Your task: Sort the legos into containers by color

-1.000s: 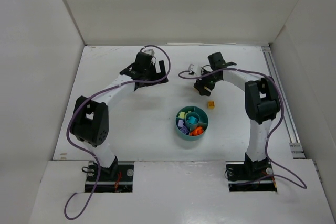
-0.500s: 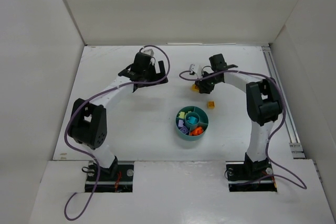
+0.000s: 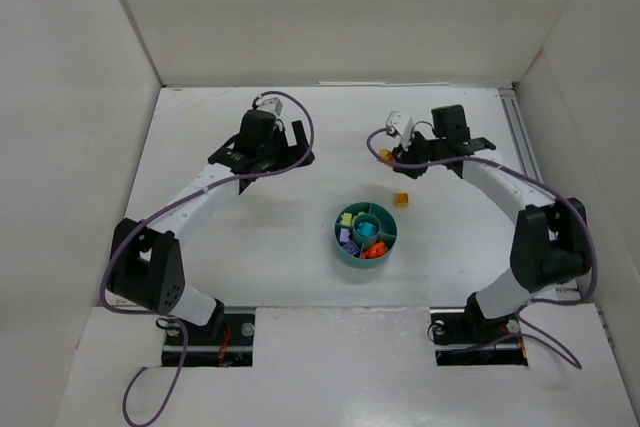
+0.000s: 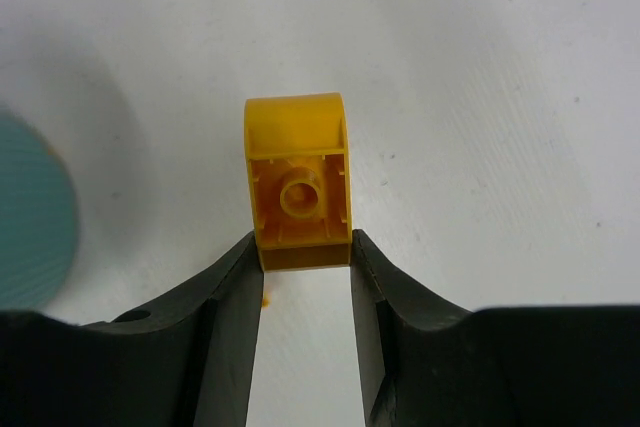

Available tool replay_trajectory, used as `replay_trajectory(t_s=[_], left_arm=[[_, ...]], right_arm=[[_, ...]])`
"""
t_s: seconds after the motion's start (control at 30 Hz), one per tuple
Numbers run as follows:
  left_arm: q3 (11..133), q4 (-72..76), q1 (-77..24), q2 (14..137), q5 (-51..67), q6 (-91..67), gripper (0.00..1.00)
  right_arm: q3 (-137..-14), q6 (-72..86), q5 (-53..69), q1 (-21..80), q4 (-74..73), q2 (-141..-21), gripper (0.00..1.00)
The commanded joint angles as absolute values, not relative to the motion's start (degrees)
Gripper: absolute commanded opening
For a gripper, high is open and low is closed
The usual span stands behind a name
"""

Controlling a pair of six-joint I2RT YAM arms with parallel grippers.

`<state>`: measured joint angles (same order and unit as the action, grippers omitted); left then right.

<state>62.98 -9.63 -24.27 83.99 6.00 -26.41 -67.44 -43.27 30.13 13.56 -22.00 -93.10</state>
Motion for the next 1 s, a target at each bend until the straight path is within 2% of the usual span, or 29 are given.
replay_trajectory(t_s=[0.0, 0.2, 0.33, 0.63, 0.83, 0.97], left_arm=[[61.79, -7.39, -23.99, 80.68, 7.2, -27.25, 1.0], [60.21, -5.45, -23.99, 78.84, 8.61, -27.77, 1.0], [57.76, -4.75, -23.99, 76.74, 9.76, -27.77, 1.0], [54.32, -3.6, -24.52, 72.16, 9.76, -28.3, 1.0], [52.56, -3.6, -25.66, 69.88, 9.76, -28.83, 1.0], [51.33, -3.6, -25.66, 68.82, 8.71, -28.83, 1.0]], right_arm=[[-63.64, -38.51, 32.17, 13.45, -21.88, -84.48, 0.25], [-55.82, -34.11, 34.98, 14.15, -26.52, -71.04, 0.26], [-54.4, -30.25, 25.33, 17.66, -32.33, -66.19, 0.28], [-54.4, -21.72, 11.44, 31.18, -41.48, -61.7, 0.28], [-55.01, -14.34, 1.25, 36.2, -42.89, -62.23, 0.28], [-55.54, -11.17, -0.79, 38.06, -42.28, -63.37, 0.28]])
